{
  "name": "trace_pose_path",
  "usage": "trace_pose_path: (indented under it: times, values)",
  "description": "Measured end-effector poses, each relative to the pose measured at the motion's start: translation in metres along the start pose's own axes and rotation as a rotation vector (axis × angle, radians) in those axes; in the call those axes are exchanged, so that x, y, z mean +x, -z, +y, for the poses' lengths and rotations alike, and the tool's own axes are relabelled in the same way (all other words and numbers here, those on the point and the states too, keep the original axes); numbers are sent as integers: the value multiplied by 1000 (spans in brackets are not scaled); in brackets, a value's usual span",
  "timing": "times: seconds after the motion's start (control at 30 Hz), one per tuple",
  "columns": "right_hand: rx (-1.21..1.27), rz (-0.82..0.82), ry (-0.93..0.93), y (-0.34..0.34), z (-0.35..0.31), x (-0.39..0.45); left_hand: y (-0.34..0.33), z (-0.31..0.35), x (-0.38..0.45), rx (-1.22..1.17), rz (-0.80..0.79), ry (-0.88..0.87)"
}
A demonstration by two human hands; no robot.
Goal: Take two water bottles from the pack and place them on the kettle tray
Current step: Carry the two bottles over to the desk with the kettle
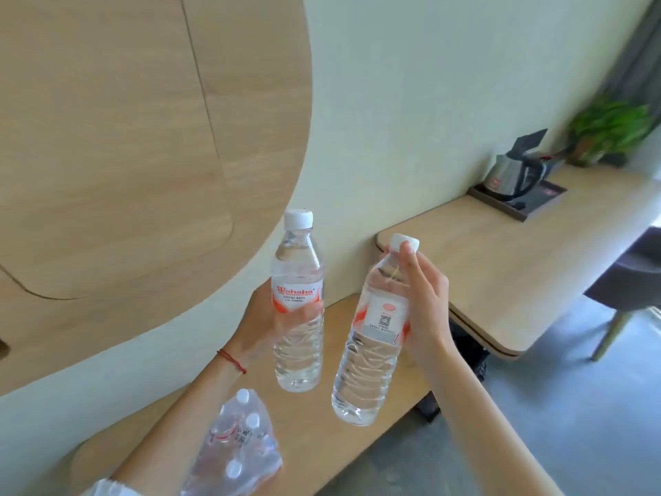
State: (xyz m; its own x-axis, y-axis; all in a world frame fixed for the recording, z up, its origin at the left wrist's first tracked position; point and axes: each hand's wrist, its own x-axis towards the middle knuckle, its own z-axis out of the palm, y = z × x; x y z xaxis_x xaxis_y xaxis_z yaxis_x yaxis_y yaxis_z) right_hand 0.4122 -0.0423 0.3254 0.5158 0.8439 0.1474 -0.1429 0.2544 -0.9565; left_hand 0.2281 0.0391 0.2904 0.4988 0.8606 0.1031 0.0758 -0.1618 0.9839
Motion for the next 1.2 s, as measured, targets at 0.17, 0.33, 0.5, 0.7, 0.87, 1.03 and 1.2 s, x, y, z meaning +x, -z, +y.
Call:
trace_pose_path:
  times: [0.17, 0.33, 0.5, 0.7, 0.87, 1.03, 1.2]
  values:
    - [-43, 122, 36, 116, -22, 14, -124, 5, 39, 34, -125, -18]
    - [-76, 227, 61, 231, -53, 35, -254, 16, 72, 20, -246, -13]
    - [-129, 376, 111, 330, -80, 62, -364, 35, 111, 23, -374, -37]
    - [-143, 511, 152, 446, -89, 109, -477, 35, 180, 46, -487, -71]
    - [-225, 606, 157, 541, -97, 167, -578, 30, 259, 40, -560, -94]
    - [-276, 678, 167, 630, -118, 229, -677, 36, 335, 48, -587, -115]
    - [-272, 699, 175, 717, -130, 288, -767, 41, 393, 64, -613, -142]
